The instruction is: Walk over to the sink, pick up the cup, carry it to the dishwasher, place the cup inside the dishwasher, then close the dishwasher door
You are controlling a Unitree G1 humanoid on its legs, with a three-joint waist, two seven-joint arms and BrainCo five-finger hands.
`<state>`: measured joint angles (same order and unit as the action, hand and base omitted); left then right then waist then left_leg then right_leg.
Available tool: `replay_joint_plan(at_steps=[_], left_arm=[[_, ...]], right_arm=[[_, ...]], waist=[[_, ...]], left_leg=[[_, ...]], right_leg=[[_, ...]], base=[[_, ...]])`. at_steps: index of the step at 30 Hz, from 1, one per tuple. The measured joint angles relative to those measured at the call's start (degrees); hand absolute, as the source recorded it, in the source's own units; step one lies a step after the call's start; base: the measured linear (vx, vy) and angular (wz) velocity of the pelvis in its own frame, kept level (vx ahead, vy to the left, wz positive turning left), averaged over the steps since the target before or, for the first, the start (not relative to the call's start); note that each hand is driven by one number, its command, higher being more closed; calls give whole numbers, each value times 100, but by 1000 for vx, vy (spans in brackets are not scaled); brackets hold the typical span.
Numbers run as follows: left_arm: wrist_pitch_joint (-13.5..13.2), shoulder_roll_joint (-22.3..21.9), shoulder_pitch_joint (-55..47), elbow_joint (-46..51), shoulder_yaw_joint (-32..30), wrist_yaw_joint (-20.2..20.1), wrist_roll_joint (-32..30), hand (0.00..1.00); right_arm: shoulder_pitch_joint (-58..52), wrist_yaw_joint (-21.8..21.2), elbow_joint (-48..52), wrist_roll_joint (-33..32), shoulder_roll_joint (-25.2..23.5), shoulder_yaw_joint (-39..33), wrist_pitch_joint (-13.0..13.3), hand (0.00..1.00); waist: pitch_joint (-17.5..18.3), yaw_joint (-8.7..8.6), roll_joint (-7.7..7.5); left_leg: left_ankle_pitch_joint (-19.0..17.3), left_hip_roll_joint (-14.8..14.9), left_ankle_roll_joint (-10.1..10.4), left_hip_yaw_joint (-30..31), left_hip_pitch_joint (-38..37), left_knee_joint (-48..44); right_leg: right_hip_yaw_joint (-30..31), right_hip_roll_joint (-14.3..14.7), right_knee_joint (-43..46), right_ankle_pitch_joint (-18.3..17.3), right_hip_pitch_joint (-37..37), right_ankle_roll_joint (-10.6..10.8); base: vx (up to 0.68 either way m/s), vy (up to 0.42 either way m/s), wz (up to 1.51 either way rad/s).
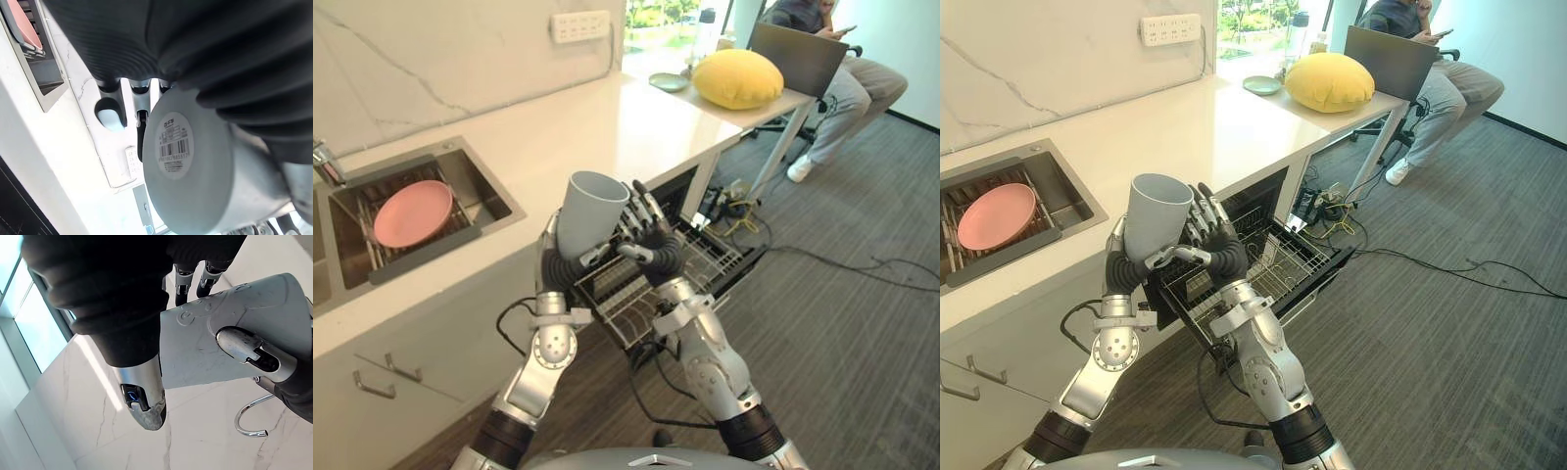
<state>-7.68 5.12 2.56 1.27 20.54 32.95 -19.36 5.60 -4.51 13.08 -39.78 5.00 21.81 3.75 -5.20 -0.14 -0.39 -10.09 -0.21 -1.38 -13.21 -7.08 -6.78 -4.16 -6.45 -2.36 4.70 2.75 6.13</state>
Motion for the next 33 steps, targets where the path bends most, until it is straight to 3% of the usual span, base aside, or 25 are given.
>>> replay_joint_plan(at_steps=[10, 14, 26, 27, 33], left_arm=[[76, 62, -1, -44, 214, 60, -234, 100], [76, 64, 0, -81, 243, 85, -596, 100], [74, 172, -1, -245, 496, 186, -1364, 100], [75, 173, -2, -252, 499, 190, -1373, 100], [78, 333, -1, -306, 618, 298, -1527, 100]], right_arm=[[16, 453, -3, 197, 0, 222, -294, 0], [16, 624, -5, 196, 1, 248, -407, 0], [16, 1105, -49, 109, 18, 283, -523, 0], [16, 1118, -49, 88, 18, 282, -523, 100], [16, 1372, -51, -147, 20, 293, -523, 100]], waist=[[158, 8, -58], [203, 3, -79], [358, 0, -107], [378, 1, -107], [400, 0, -112]], left_leg=[[150, -47, -23, 60, -11, 194], [190, -44, -12, 69, -12, 209], [428, -78, 15, 66, -102, 543], [429, -79, 15, 66, -100, 548], [430, -86, 15, 66, -100, 580]], right_leg=[[-2, -33, -1, 6, -47, -9], [-9, -27, 0, 30, -49, -13], [1, -27, -50, 64, -89, -66], [1, -27, -66, 76, -85, -56], [-1, -27, -107, 127, -82, -21]], base=[[-25, -13, 4], [-35, -21, 0], [-45, -20, 0], [0, 0, 0], [0, 0, 0]])
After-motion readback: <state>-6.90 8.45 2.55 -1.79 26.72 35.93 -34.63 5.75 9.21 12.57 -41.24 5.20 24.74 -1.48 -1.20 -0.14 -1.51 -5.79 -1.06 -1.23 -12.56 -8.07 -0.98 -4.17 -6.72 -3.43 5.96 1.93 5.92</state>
